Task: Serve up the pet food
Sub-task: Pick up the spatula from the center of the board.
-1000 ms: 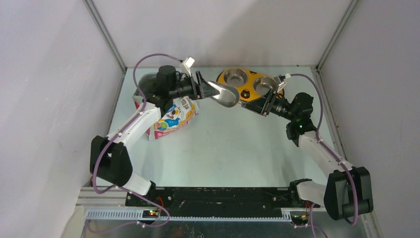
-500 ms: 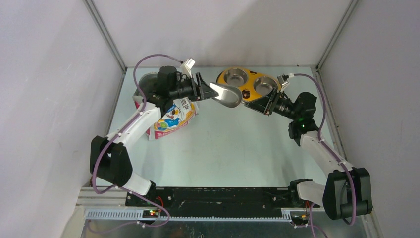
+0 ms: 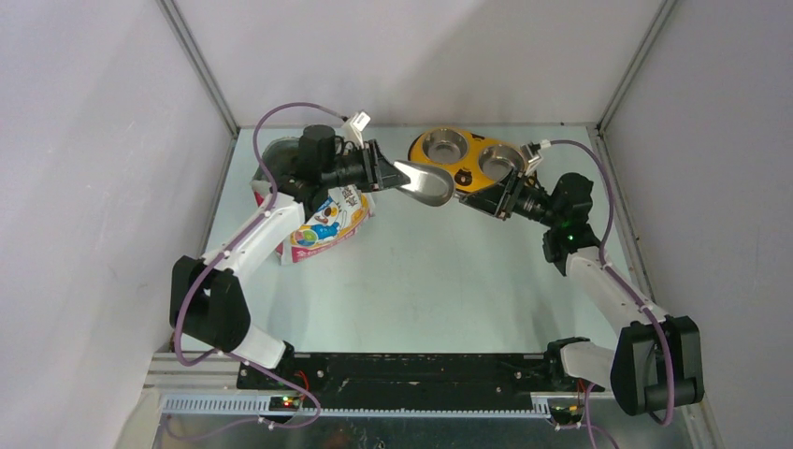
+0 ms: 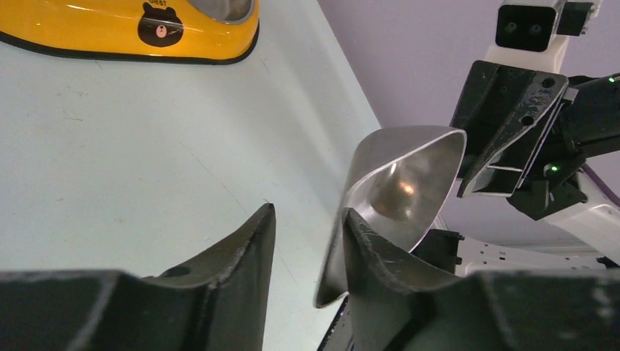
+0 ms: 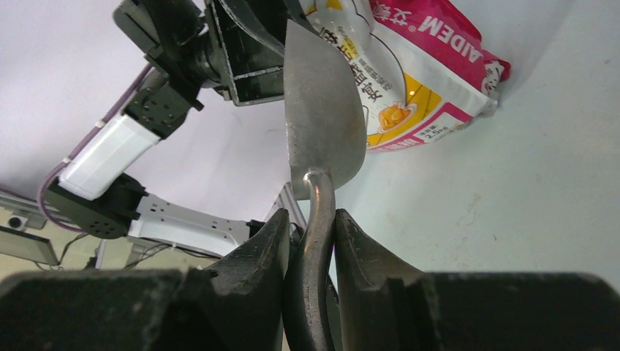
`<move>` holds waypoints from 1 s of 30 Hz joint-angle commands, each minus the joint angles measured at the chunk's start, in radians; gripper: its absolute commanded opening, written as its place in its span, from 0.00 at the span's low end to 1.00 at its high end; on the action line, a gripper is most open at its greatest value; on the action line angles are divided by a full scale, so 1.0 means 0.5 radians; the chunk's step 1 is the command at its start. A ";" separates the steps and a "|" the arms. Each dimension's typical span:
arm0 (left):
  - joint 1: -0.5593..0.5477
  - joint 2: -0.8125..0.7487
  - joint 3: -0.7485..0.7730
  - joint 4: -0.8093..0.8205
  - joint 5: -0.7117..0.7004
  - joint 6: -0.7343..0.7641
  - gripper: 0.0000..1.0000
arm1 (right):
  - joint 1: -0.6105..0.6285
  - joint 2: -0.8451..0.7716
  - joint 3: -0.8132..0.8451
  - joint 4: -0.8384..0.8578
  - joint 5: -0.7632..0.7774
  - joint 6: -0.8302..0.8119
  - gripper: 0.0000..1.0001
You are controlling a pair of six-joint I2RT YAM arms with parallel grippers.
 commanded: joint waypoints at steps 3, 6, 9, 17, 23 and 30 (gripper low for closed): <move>0.005 0.001 0.096 -0.017 -0.037 0.027 0.17 | 0.096 -0.042 0.209 -0.360 0.134 -0.393 0.00; 0.005 0.001 0.091 -0.016 -0.036 0.021 0.02 | 0.109 -0.015 0.211 -0.316 0.126 -0.350 0.00; 0.005 -0.004 0.066 0.009 -0.039 -0.009 0.00 | 0.117 -0.006 0.204 -0.237 0.100 -0.268 0.02; -0.003 -0.037 -0.011 0.075 -0.091 -0.085 0.00 | 0.204 0.015 0.190 -0.143 0.099 -0.231 0.33; -0.043 -0.071 -0.108 0.146 -0.163 -0.145 0.00 | 0.264 0.042 0.177 -0.094 0.189 -0.189 0.31; -0.068 -0.073 -0.124 0.135 -0.233 -0.136 0.00 | 0.213 0.138 0.177 0.208 0.201 0.152 0.44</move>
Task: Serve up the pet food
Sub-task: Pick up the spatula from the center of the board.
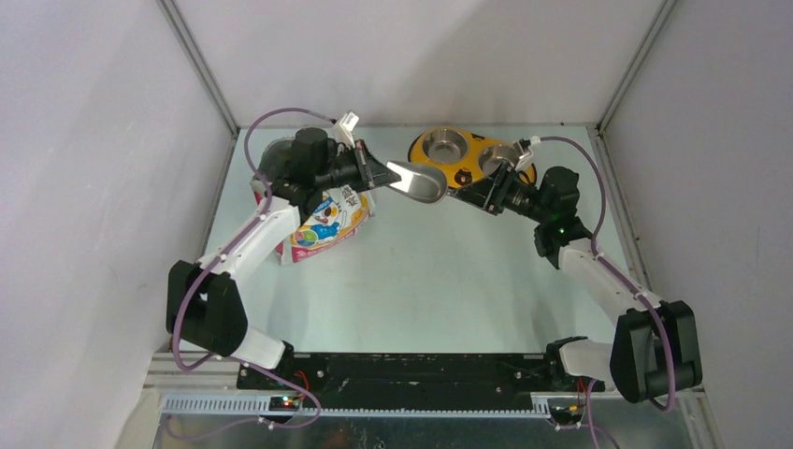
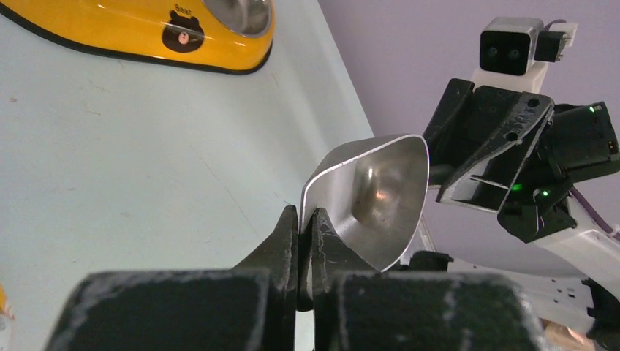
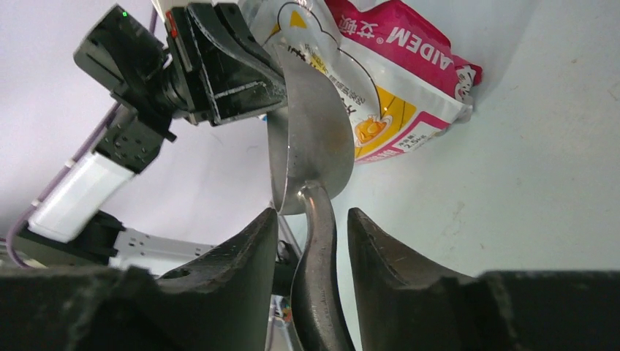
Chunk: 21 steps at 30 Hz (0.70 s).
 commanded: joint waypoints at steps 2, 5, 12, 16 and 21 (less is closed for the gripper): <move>-0.110 -0.030 -0.039 0.037 -0.235 0.023 0.00 | 0.052 0.052 0.064 0.474 -0.039 0.341 0.49; -0.106 -0.037 -0.045 -0.017 -0.344 0.009 0.00 | 0.045 0.071 0.063 0.507 0.026 0.356 0.55; -0.036 -0.046 -0.092 -0.023 -0.440 -0.103 0.00 | 0.042 0.123 0.054 0.597 0.082 0.398 0.60; 0.057 -0.094 -0.147 0.063 -0.413 -0.177 0.00 | 0.050 0.131 -0.032 0.697 0.148 0.407 0.61; 0.141 -0.144 -0.185 0.174 -0.366 -0.258 0.00 | 0.051 0.171 -0.054 0.723 0.174 0.426 0.61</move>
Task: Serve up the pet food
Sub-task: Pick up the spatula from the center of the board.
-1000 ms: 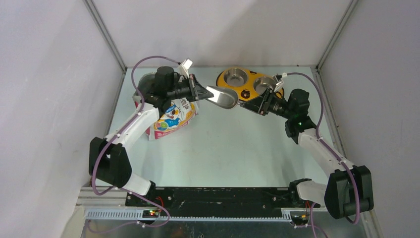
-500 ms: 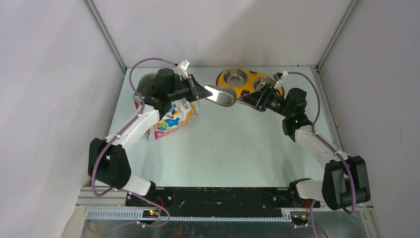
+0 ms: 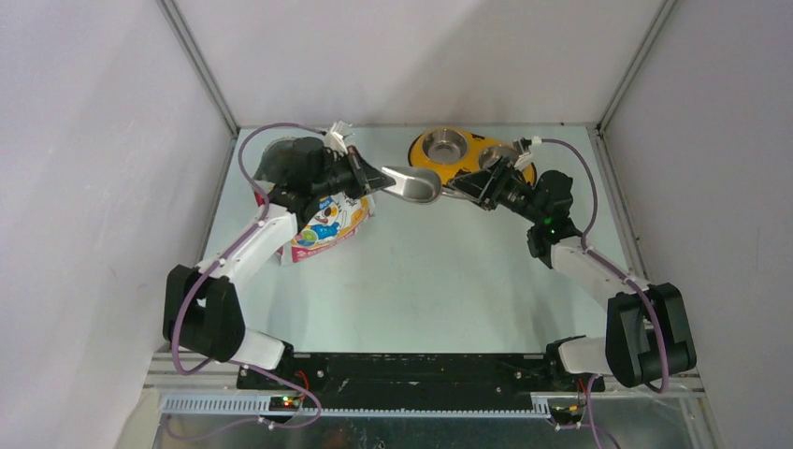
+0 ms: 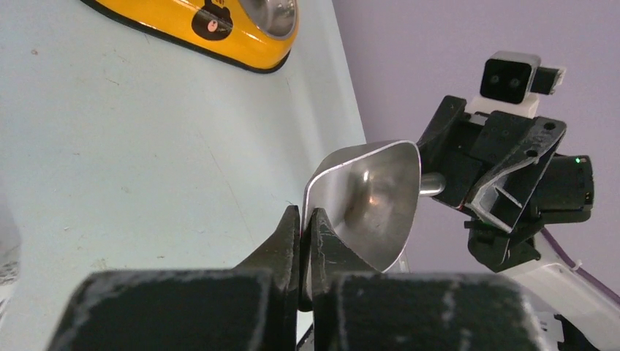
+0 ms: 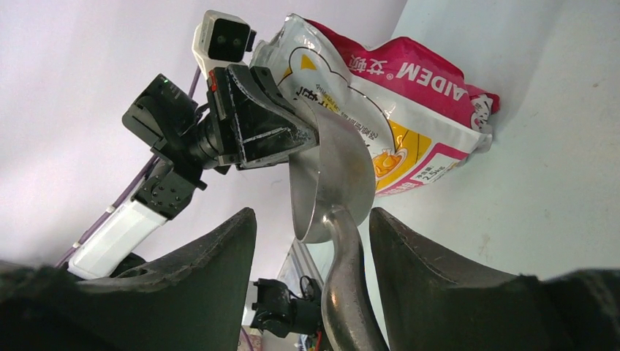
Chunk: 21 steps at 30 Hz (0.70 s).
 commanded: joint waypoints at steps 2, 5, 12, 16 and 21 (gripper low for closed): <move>0.109 -0.097 -0.039 0.151 -0.172 -0.039 0.00 | 0.036 0.020 0.017 0.274 -0.007 0.068 0.61; 0.125 -0.118 -0.064 0.210 -0.142 -0.070 0.00 | 0.036 0.036 0.017 0.279 0.008 0.055 0.62; 0.144 -0.136 -0.094 0.311 -0.074 -0.136 0.00 | -0.028 0.108 0.017 0.398 0.030 0.104 0.62; 0.154 -0.142 -0.085 0.311 -0.088 -0.144 0.00 | 0.002 0.115 0.017 0.428 0.024 0.102 0.63; 0.187 -0.130 0.029 0.170 -0.154 -0.100 0.00 | 0.091 0.115 0.017 0.444 0.122 0.049 0.64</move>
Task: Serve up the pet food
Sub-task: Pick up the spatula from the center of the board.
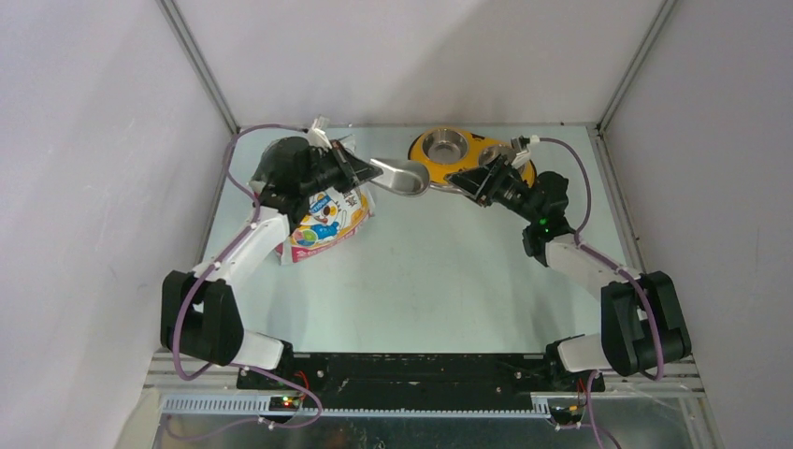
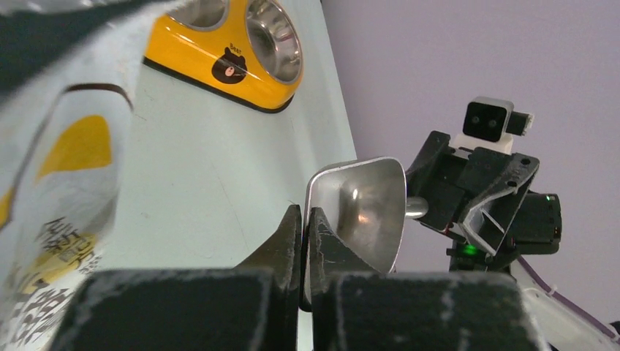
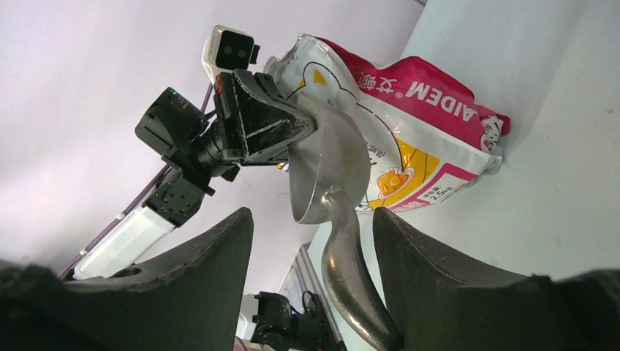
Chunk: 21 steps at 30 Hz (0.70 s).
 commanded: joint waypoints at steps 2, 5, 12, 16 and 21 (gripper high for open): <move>0.068 -0.051 0.205 -0.109 -0.122 0.063 0.00 | 0.086 0.010 0.030 0.191 0.166 -0.034 0.67; 0.091 -0.011 0.265 -0.113 -0.134 0.033 0.00 | 0.093 0.126 0.086 0.200 0.204 0.008 0.77; 0.075 0.174 0.398 -0.145 -0.121 -0.010 0.00 | 0.114 0.322 0.175 0.345 0.180 0.064 0.85; -0.003 0.188 0.413 -0.211 -0.055 0.071 0.00 | 0.055 0.353 0.273 0.288 -0.005 0.073 0.74; -0.059 0.192 0.420 -0.220 0.095 0.141 0.00 | 0.030 0.401 0.491 0.256 -0.530 0.165 0.63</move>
